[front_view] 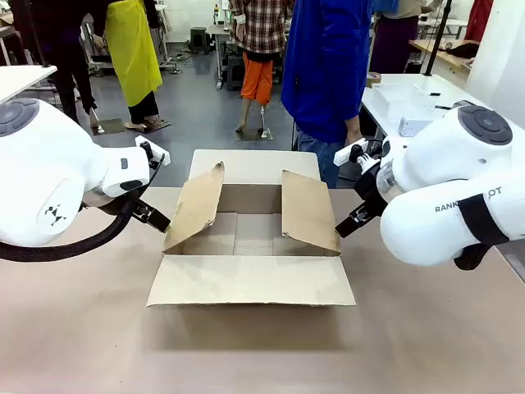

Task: Pack the gift set into the box.
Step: Place both hands on the side flaps of the Package Box and spread them outward.

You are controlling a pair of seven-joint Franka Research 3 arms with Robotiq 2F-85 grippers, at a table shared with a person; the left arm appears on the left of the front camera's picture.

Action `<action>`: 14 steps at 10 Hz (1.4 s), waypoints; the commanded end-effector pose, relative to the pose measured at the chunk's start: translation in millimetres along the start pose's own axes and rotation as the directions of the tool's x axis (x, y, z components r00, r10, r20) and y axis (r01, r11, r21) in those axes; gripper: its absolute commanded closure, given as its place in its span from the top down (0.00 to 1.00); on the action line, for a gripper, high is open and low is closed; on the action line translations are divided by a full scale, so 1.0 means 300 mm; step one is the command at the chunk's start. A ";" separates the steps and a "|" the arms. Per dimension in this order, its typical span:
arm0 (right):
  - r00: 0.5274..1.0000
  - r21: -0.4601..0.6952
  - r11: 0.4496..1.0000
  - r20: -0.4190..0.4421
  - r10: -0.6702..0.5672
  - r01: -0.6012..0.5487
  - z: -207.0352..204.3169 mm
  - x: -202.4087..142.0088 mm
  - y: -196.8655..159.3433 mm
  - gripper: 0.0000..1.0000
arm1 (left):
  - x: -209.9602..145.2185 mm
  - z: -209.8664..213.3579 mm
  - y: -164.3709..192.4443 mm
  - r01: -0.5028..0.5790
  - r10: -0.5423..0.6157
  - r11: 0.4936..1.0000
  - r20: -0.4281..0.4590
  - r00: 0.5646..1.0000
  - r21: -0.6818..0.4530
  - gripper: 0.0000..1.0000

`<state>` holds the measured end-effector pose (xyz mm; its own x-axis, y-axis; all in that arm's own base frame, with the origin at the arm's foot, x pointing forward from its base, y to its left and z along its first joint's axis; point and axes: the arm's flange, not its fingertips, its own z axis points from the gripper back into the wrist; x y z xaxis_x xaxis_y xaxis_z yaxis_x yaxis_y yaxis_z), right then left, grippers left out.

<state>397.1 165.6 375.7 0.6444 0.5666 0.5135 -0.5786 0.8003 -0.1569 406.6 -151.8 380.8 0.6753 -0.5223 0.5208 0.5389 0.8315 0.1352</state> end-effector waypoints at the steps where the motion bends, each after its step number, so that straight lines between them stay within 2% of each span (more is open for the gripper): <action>1: 1.000 0.000 1.000 0.000 0.000 0.000 0.000 0.000 0.000 1.00 | 0.007 0.006 0.001 0.000 0.000 1.000 0.006 1.000 0.001 1.00; 14: 1.000 0.000 1.000 0.000 0.000 0.000 0.000 0.000 0.000 1.00 | 0.002 0.001 0.000 0.000 0.000 1.000 0.001 1.000 0.000 1.00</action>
<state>397.2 165.6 375.8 0.6441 0.5670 0.5135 -0.5788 0.8001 -0.1575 406.8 -151.9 381.2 0.6747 -0.5222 0.5216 0.5388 0.8315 0.1355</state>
